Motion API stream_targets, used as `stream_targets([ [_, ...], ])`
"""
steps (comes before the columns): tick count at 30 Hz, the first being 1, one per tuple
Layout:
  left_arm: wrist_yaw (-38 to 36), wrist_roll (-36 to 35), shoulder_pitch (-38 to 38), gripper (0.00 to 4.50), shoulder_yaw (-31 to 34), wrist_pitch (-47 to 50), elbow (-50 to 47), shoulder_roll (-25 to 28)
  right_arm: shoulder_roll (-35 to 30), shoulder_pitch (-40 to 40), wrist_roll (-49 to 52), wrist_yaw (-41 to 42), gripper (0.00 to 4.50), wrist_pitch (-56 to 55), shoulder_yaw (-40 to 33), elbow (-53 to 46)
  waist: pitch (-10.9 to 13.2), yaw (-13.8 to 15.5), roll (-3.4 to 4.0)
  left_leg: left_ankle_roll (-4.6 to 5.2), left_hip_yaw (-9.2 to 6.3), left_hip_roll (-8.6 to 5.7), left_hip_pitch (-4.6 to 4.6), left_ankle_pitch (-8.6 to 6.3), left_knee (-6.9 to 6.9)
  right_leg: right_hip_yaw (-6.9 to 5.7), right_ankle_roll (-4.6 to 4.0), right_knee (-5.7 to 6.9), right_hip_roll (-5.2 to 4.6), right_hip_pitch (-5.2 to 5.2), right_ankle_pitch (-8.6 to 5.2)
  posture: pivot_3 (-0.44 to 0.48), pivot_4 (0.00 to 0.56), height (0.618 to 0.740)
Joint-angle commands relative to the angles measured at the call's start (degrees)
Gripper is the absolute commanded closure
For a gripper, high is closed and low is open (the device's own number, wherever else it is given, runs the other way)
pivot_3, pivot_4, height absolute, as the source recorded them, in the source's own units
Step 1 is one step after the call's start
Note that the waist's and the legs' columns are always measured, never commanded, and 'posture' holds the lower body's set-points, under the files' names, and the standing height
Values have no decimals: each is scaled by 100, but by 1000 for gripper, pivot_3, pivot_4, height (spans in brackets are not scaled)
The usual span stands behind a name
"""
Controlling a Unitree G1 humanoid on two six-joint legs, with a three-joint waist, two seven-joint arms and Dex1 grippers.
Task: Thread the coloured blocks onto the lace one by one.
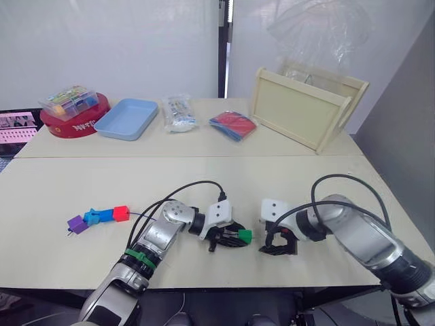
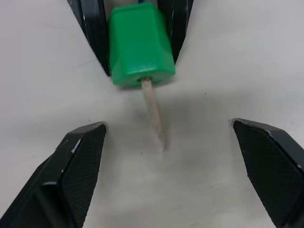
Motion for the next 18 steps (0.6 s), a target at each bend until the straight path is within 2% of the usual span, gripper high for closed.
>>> stream_targets([
  [1,-5,37,-31,3212,15,-100,-23,2,112,100,-106,-126,1512,-142,-19,53,0,-3,0,0,0,0,1,0,0,0,0,0,0,1,0,0,150,740],
  [10,-21,34,-47,3212,114,-160,13,152,167,222,51,-30,4493,-67,-134,-28,0,-7,0,0,0,0,5,0,0,0,0,1,0,5,0,0,150,740],
  [18,-265,-153,-60,3212,412,-233,76,579,196,30,5,187,4500,-284,-33,298,0,-12,0,0,0,0,6,0,0,0,0,1,0,5,0,0,150,740],
])
